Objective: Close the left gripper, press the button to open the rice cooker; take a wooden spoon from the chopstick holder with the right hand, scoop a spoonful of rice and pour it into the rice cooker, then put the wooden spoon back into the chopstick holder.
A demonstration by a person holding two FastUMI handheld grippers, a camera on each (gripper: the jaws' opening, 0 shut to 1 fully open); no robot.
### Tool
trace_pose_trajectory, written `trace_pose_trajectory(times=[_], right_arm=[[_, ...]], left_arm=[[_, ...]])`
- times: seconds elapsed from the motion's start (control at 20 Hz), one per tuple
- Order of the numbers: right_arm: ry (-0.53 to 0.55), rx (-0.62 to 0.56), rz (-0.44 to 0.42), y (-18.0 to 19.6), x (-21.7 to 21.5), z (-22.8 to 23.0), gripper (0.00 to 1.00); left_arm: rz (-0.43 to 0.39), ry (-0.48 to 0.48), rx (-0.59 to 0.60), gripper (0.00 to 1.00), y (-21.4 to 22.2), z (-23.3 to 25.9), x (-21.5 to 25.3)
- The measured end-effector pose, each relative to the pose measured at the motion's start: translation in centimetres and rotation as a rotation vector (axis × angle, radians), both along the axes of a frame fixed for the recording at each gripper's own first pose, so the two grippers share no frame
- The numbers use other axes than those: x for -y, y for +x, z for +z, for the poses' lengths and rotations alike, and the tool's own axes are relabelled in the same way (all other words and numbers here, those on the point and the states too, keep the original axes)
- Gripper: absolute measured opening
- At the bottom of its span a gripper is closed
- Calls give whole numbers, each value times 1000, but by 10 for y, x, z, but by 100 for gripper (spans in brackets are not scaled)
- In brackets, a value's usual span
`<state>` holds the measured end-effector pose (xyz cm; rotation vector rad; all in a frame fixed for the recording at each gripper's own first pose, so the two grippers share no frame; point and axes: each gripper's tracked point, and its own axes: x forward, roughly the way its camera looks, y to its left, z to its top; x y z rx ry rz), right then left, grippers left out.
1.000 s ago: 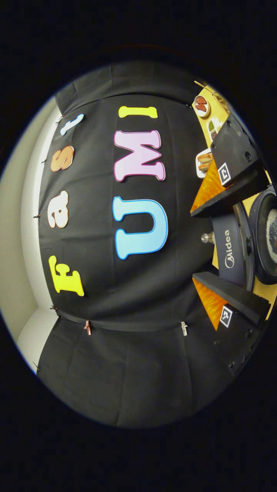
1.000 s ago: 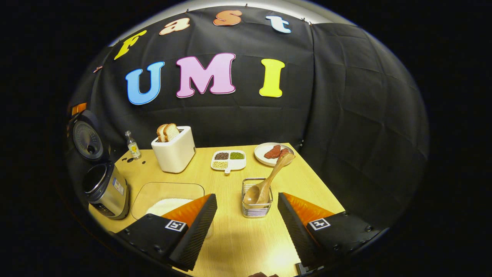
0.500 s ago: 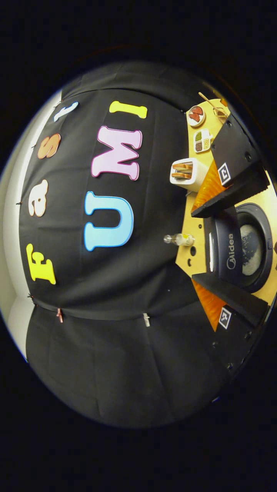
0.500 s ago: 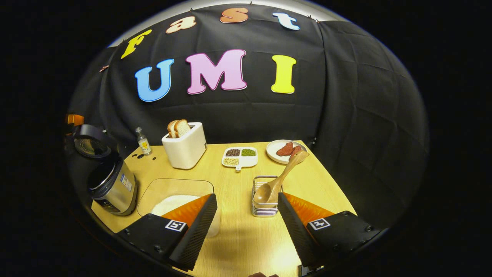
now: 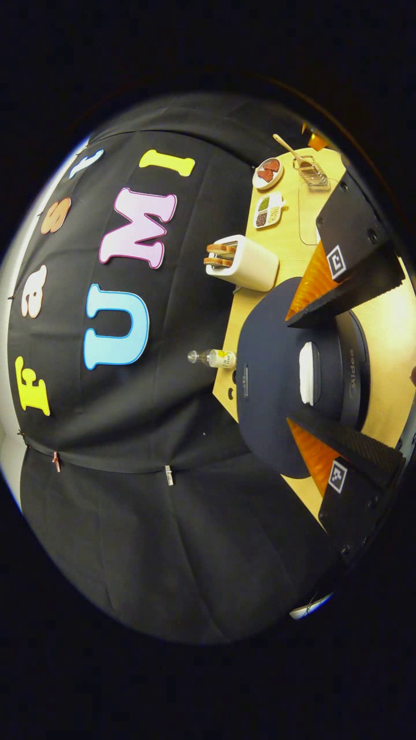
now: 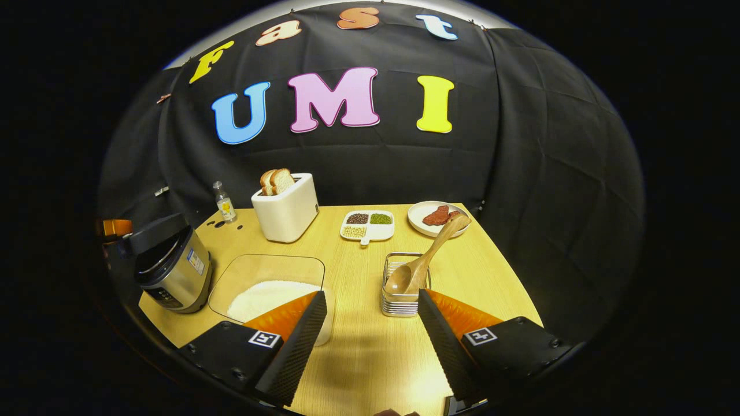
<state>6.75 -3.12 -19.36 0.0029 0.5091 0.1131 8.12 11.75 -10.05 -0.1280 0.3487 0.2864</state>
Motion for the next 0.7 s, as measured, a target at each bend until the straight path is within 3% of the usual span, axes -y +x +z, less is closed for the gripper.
trace_pose_trajectory(times=[0.15, 0.35, 0.7], right_arm=[[1, -8, 12, -2, -1, -2, 99], [6, -12, 22, -4, 0, -4, 99], [2, -25, 35, -15, 4, -9, 99]], left_arm=[[11, -9, -14, 98, 0, -24, 0], [-5, 106, -13, 98, 0, -38, 3], [-1, 81, 3, 99, -2, -47, 4]])
